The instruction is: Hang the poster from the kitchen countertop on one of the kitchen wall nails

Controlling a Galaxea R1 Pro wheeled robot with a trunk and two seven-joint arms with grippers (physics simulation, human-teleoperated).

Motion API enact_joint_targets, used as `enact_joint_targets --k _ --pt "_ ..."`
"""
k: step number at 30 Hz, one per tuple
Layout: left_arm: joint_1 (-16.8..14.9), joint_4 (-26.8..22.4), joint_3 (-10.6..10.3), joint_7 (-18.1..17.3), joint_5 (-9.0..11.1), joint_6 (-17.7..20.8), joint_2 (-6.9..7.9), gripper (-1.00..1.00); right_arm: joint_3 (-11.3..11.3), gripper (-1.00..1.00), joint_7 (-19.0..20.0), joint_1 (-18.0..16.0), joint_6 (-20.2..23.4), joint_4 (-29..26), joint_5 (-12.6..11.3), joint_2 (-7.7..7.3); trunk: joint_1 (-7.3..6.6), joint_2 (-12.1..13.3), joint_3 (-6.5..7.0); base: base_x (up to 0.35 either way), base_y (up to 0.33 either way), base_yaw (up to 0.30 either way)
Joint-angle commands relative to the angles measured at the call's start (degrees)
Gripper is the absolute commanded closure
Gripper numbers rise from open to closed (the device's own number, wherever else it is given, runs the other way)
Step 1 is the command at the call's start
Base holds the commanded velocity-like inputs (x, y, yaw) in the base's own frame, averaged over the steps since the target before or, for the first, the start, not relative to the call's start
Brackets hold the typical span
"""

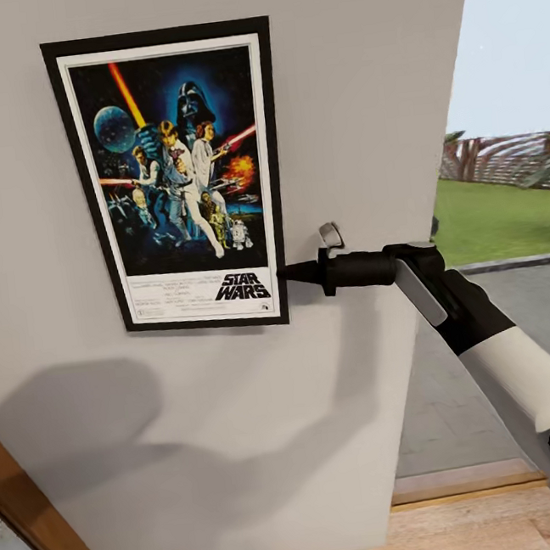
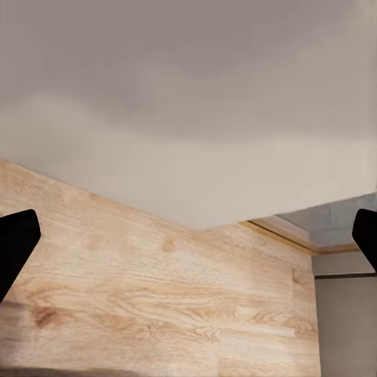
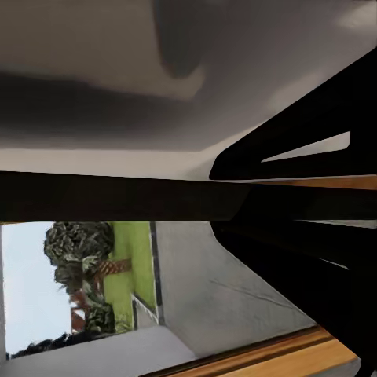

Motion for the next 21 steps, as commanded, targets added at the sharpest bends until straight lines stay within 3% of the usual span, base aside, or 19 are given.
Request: enact_joint_targets --k 1,11,21 --pt "-0.1 0.0 -0.5 -0.1 0.3 -0.3 0.01 -1.00 0.2 1.00 0.0 -0.1 0.6 0.0 -0.6 -0.05 0.04 -0.1 -0.12 0.000 0.202 0.000" --pt "0.0 0.0 -0.5 -0.1 0.3 -0.3 0.07 -1.00 0.2 1.00 0.0 -0.1 0.6 0.0 -0.6 -0.05 0.04 -0.1 -0.12 0.000 0.229 0.000" --pt "0.0 0.0 -0.5 -0.1 0.3 -0.3 0.08 -1.00 0.2 1.00 0.0 -0.1 0.5 0.0 -0.6 -0.05 0.04 -0.1 -0.12 0.000 0.050 0.000"
